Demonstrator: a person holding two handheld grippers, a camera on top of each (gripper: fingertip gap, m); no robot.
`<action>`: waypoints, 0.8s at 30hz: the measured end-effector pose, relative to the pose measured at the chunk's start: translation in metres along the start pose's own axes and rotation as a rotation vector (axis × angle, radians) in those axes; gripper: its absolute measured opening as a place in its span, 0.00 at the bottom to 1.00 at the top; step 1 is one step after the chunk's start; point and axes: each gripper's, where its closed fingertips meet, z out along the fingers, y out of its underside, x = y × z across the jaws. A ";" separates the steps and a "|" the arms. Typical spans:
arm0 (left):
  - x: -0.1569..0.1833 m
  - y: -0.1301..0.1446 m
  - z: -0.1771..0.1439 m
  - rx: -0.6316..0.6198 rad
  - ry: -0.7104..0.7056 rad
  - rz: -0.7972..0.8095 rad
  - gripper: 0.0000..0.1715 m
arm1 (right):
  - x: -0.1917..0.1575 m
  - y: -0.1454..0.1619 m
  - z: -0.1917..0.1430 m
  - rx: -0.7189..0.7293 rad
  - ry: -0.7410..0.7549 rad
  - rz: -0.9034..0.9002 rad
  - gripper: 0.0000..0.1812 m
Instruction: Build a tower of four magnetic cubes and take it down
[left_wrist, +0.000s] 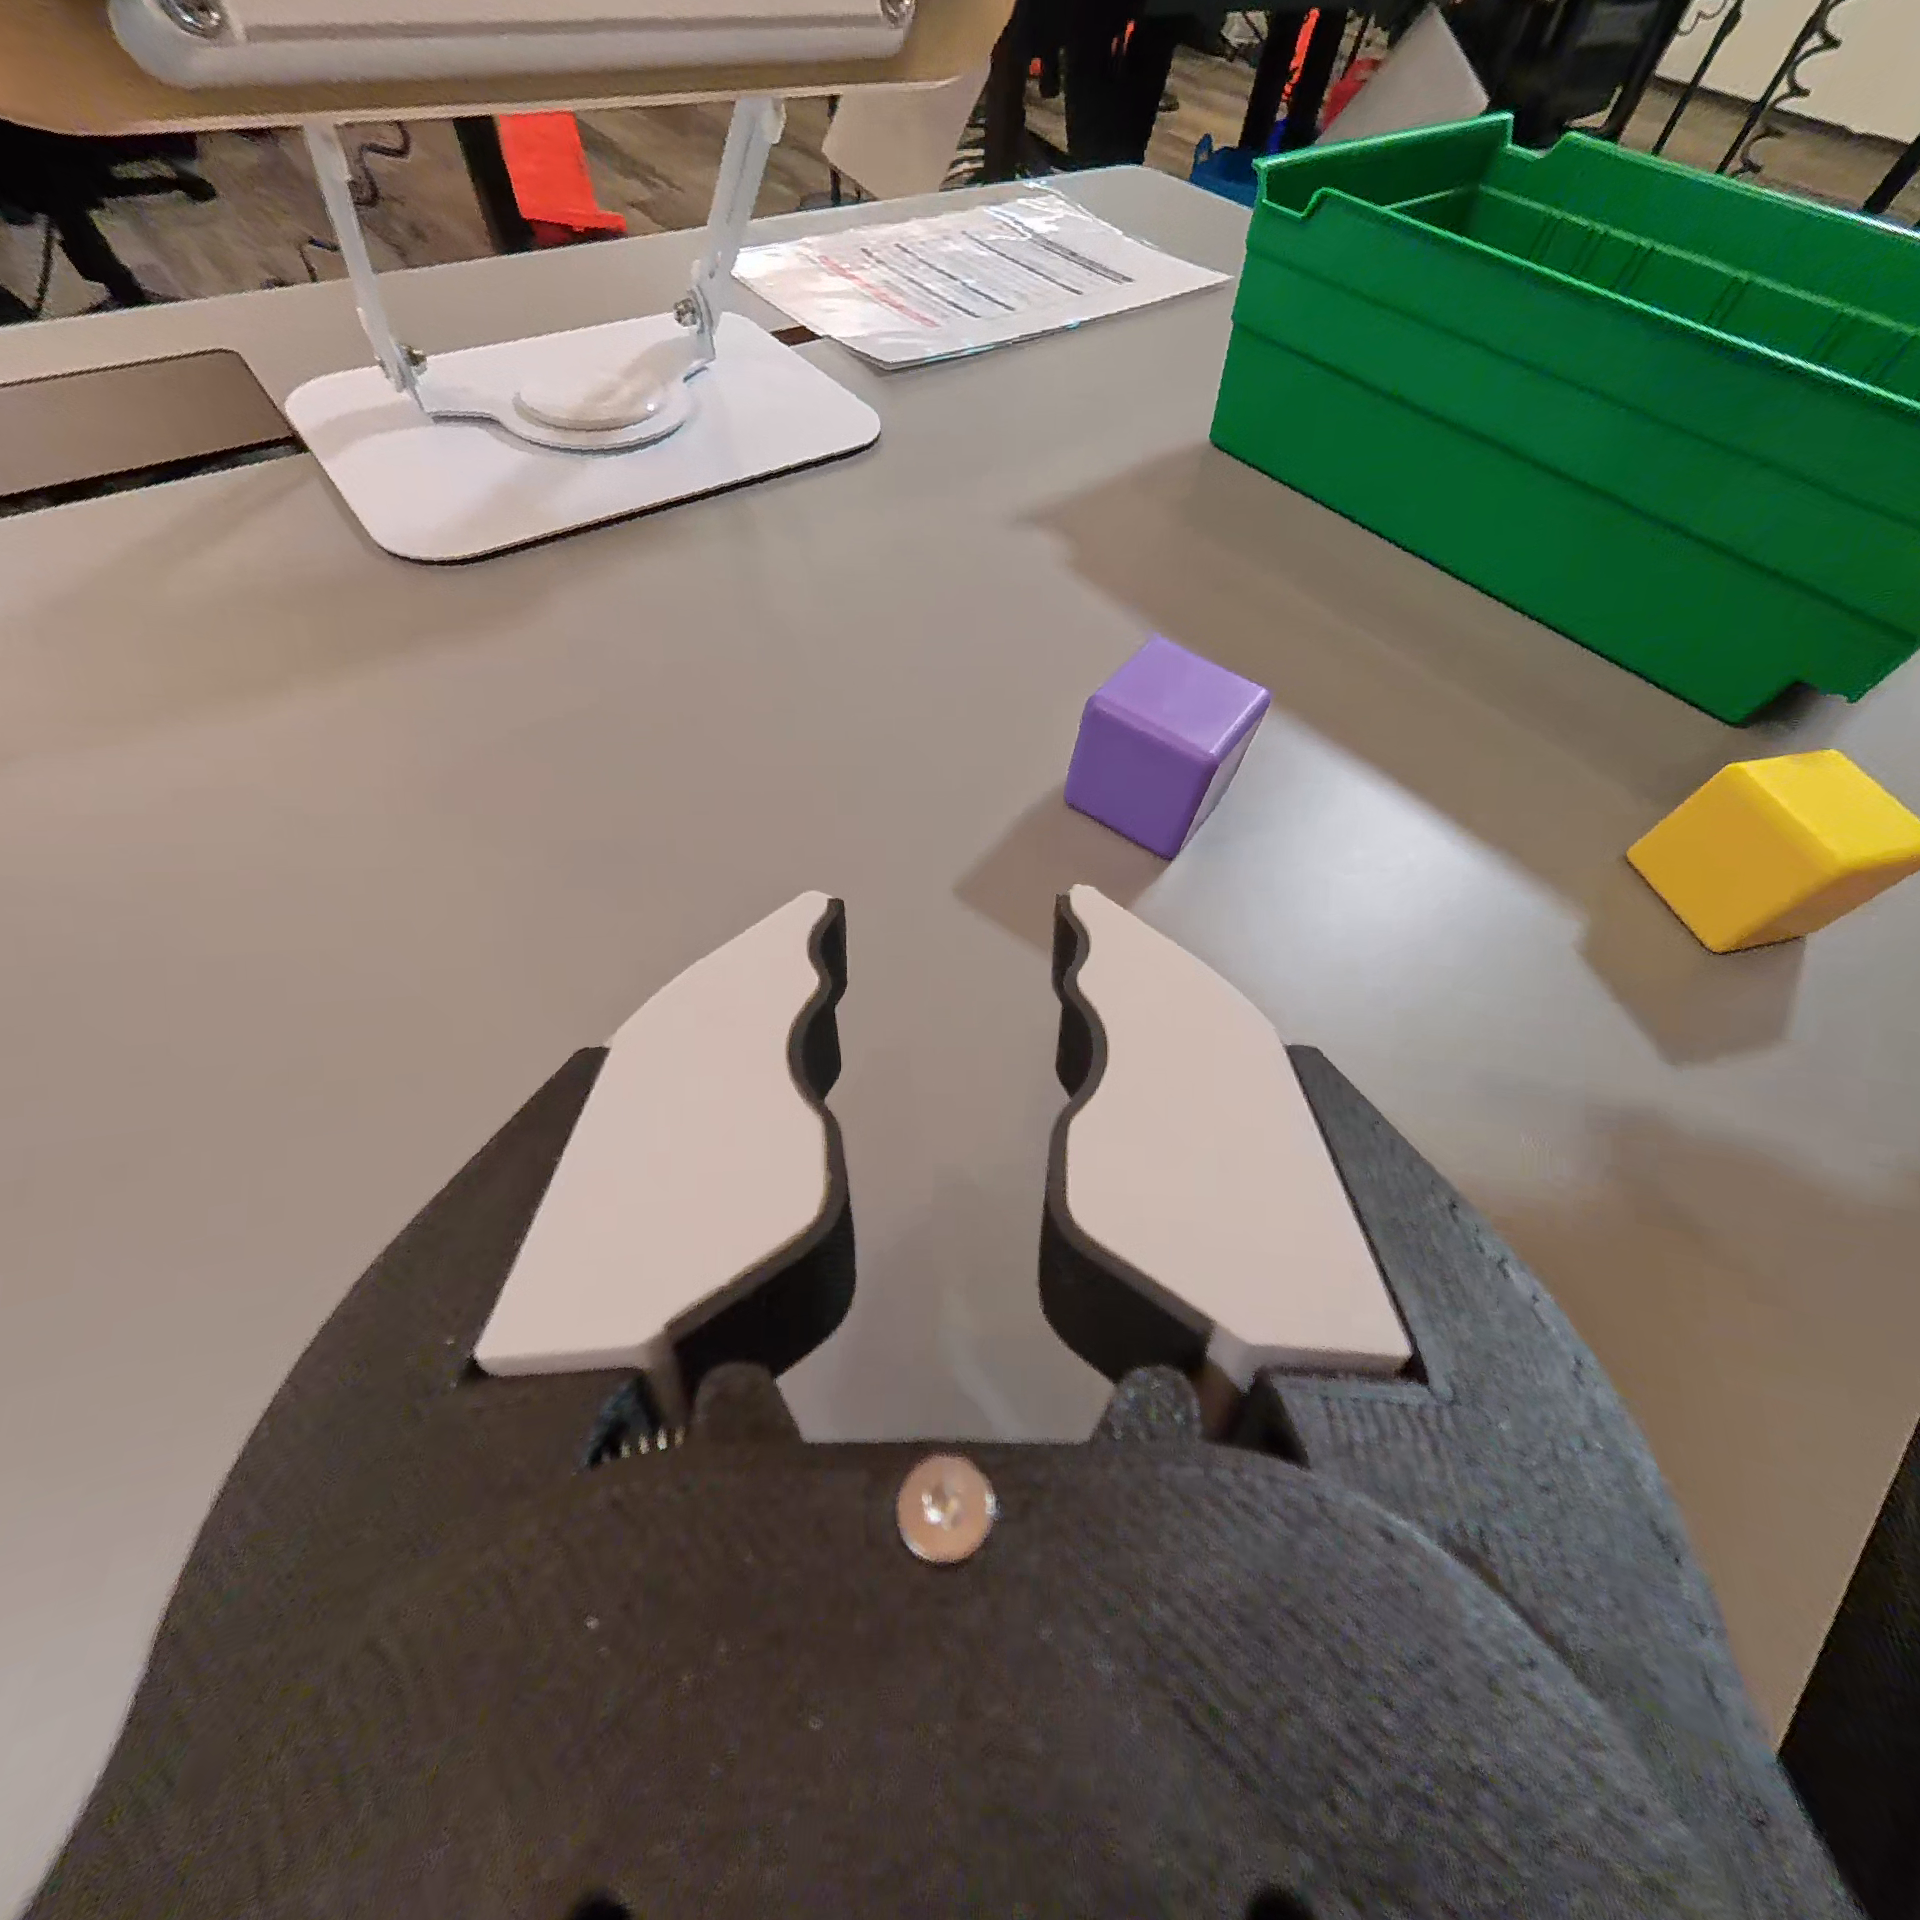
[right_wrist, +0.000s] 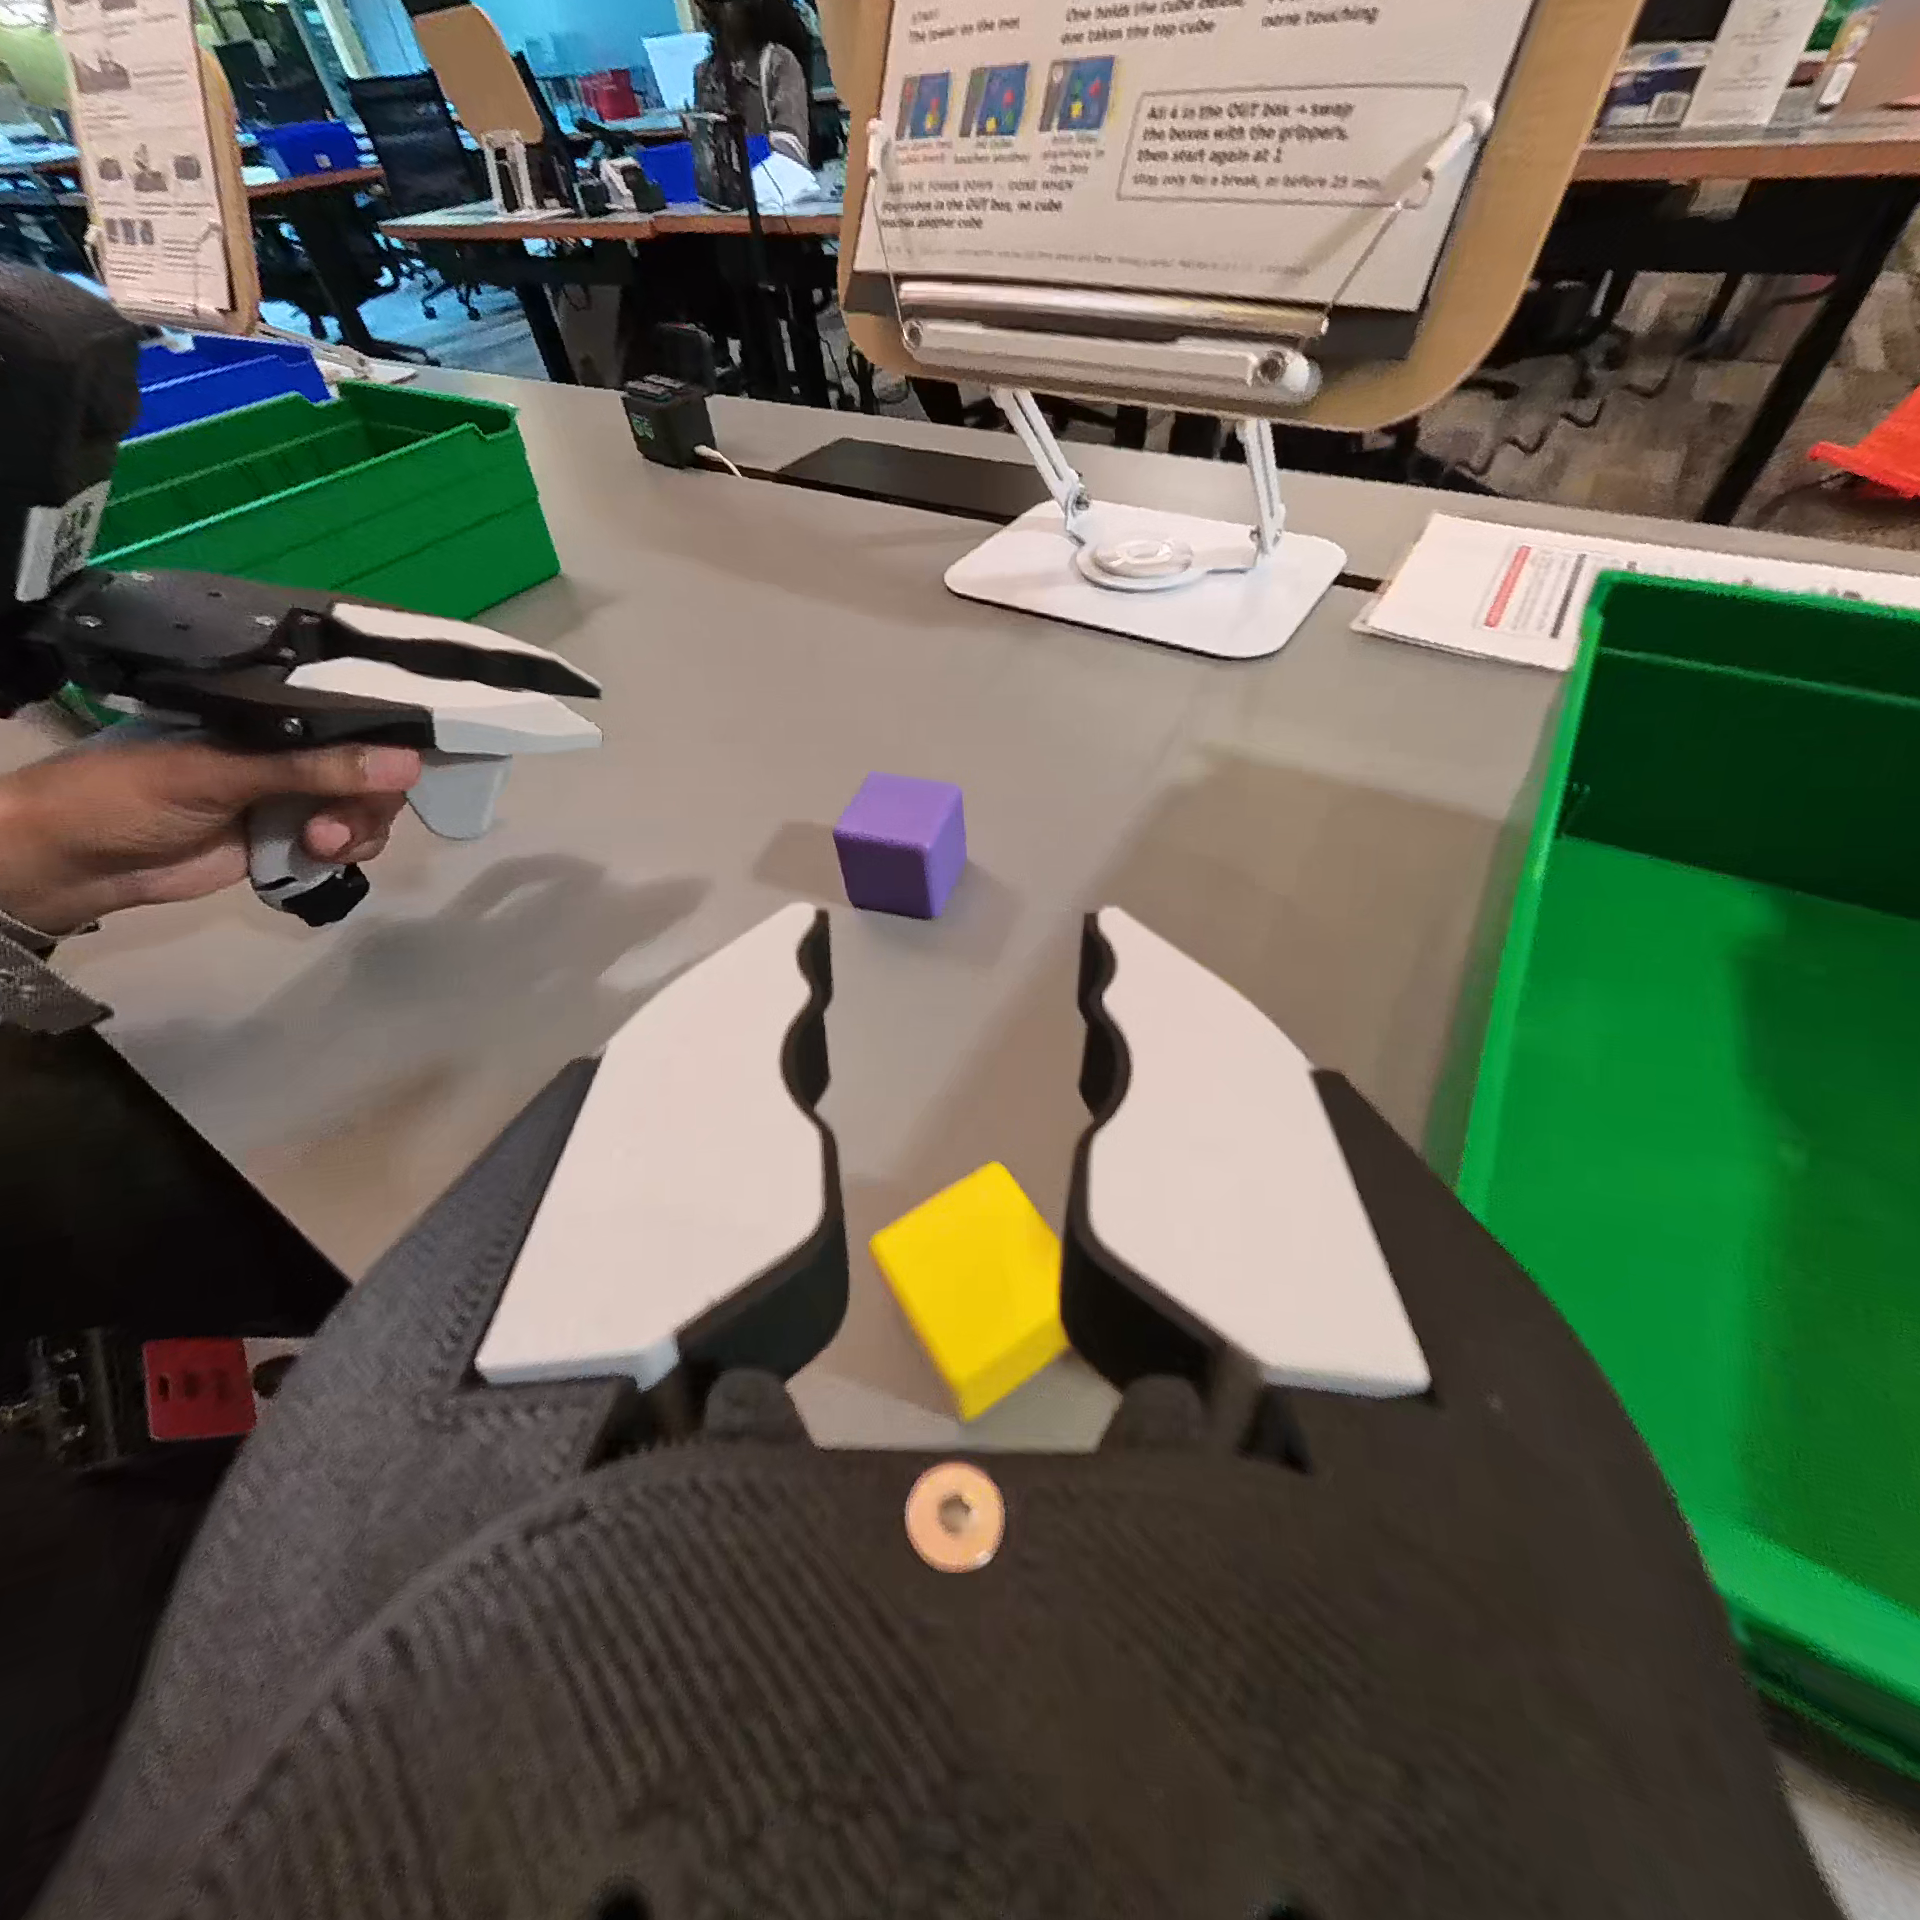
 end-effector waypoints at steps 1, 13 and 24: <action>0.002 0.000 0.002 0.000 0.010 0.006 0.23 | 0.001 0.004 -0.004 -0.009 0.009 0.003 0.27; 0.025 -0.004 0.031 -0.017 0.119 0.056 0.30 | 0.000 0.061 -0.013 -0.213 0.085 -0.054 0.36; 0.043 -0.011 0.055 -0.027 0.170 0.067 0.31 | 0.010 0.100 -0.015 -0.316 0.202 0.077 0.39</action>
